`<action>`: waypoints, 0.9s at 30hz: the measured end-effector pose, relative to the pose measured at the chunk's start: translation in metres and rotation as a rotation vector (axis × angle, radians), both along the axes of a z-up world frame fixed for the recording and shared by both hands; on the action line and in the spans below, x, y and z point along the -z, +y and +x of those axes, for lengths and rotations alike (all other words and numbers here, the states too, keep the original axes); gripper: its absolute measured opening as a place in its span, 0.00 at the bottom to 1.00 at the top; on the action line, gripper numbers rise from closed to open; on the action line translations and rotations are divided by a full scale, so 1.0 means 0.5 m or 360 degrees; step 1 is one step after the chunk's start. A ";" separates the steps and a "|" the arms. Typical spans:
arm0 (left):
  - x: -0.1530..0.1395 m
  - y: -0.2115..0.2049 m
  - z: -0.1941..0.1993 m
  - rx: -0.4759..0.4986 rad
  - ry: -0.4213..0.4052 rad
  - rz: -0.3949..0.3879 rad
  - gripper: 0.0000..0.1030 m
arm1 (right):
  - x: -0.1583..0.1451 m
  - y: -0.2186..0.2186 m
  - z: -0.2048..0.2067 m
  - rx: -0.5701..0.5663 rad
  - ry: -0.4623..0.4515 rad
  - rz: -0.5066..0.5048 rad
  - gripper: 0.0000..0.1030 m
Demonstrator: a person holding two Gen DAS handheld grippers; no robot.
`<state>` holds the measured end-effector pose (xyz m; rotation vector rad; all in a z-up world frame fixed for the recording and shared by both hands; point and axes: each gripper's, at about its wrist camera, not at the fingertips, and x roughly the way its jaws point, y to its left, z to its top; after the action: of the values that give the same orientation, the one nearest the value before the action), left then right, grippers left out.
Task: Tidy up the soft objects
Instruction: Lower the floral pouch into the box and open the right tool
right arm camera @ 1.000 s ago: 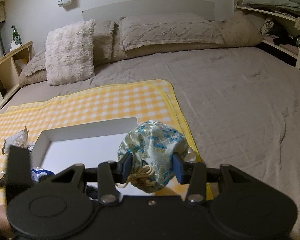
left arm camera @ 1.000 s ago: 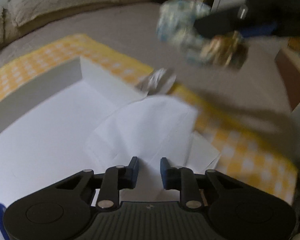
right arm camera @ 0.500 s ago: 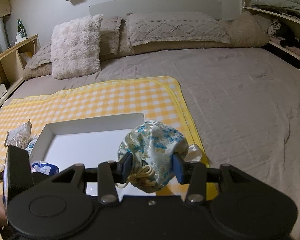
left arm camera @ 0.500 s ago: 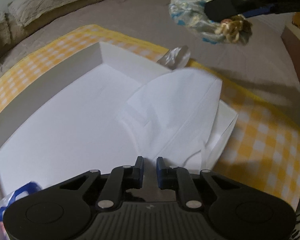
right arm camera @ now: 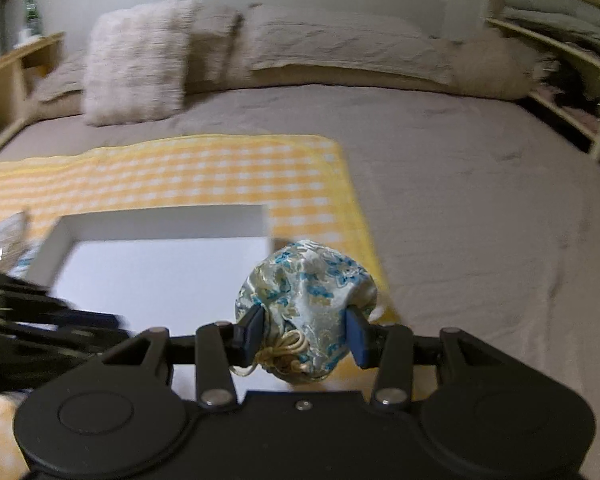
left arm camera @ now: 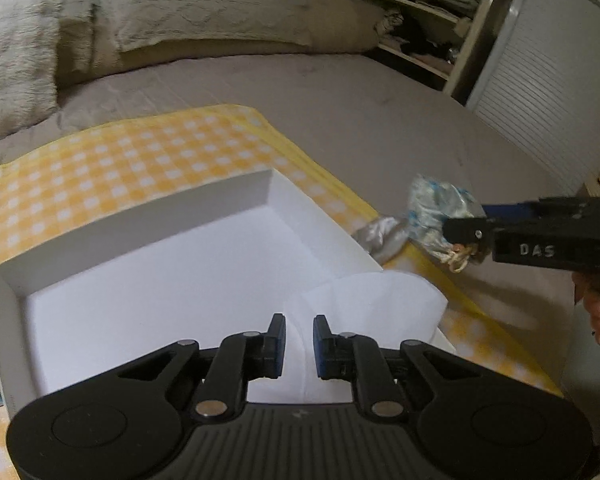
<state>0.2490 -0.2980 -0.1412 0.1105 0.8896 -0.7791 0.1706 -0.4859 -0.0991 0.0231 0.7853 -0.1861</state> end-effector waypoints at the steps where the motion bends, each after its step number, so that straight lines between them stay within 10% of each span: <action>1: 0.001 0.002 0.002 -0.0004 -0.0001 0.0007 0.16 | 0.004 -0.008 0.004 0.0040 0.0004 -0.0027 0.43; 19: 0.018 -0.002 0.005 0.0018 0.0015 0.0052 0.17 | 0.057 0.090 0.026 -0.0359 0.0332 -0.0148 0.43; 24: 0.008 0.008 0.002 -0.0006 0.0000 0.0025 0.17 | 0.013 0.085 0.017 -0.0217 0.0171 -0.0333 0.43; 27: 0.003 0.014 0.000 -0.0029 -0.0007 0.0028 0.17 | -0.019 0.074 0.005 -0.0264 -0.0007 -0.0121 0.43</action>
<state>0.2491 -0.2911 -0.1426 0.1193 0.8920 -0.7539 0.1731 -0.4489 -0.0898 -0.1134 0.7715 -0.0586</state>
